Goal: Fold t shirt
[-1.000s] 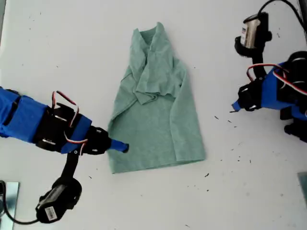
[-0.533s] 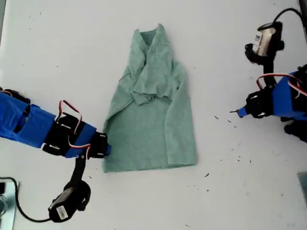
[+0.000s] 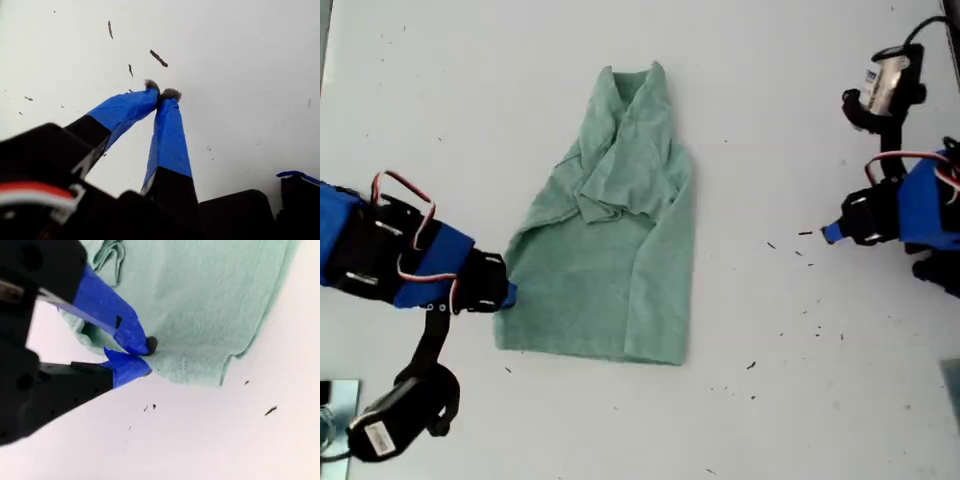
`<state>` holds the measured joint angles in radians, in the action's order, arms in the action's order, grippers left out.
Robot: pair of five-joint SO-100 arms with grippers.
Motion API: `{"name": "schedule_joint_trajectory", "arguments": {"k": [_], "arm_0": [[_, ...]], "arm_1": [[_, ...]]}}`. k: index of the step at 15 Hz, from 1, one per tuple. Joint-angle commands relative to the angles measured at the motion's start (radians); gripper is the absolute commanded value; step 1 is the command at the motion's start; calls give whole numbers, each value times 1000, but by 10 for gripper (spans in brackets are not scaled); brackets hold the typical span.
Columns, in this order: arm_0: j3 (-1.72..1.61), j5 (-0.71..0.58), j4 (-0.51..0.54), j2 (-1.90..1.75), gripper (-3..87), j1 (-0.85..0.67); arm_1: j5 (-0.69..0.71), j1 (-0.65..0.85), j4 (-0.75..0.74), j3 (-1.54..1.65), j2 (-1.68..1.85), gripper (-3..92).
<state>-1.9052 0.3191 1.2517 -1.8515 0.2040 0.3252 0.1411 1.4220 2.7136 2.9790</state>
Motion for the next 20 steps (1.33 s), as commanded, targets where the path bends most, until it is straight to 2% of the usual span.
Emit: {"name": "schedule_joint_trajectory", "arguments": {"k": [1, 4, 5, 7, 8, 9, 11, 15, 16, 17, 18, 20], "arm_0": [[233, -94, -29, 138, -2, -41], [798, -218, 69, 583, -2, -71], [896, -253, 64, 675, -2, -83], [956, -331, -17, 808, 8, -109], [977, -365, -25, 894, 175, -123], [983, -368, -28, 931, 277, -127], [980, -377, 34, 810, 375, -129], [854, -336, 273, 270, 239, -92], [701, -288, 299, 140, 163, -86], [422, -213, 245, -29, 94, -78], [117, -149, 130, -207, 84, -66], [-541, -60, -250, -637, 67, -48]], "arm_1": [[0, 11, 5, -23, -6, 21], [0, 3, 5, -29, -21, 21], [2, 2, 5, -29, -21, 21], [-9, -11, 5, -29, -21, 21], [-14, -14, 3, -29, -20, 21], [-14, -14, -3, -26, -20, 21], [-18, -17, 0, -26, -21, 21], [-20, -15, 5, -23, -20, 21], [-20, -15, 5, -23, -20, 21], [-20, -14, 6, -23, -20, 21], [-20, -12, 6, -25, -18, 21], [-23, -11, 6, -23, -20, 21]]}}
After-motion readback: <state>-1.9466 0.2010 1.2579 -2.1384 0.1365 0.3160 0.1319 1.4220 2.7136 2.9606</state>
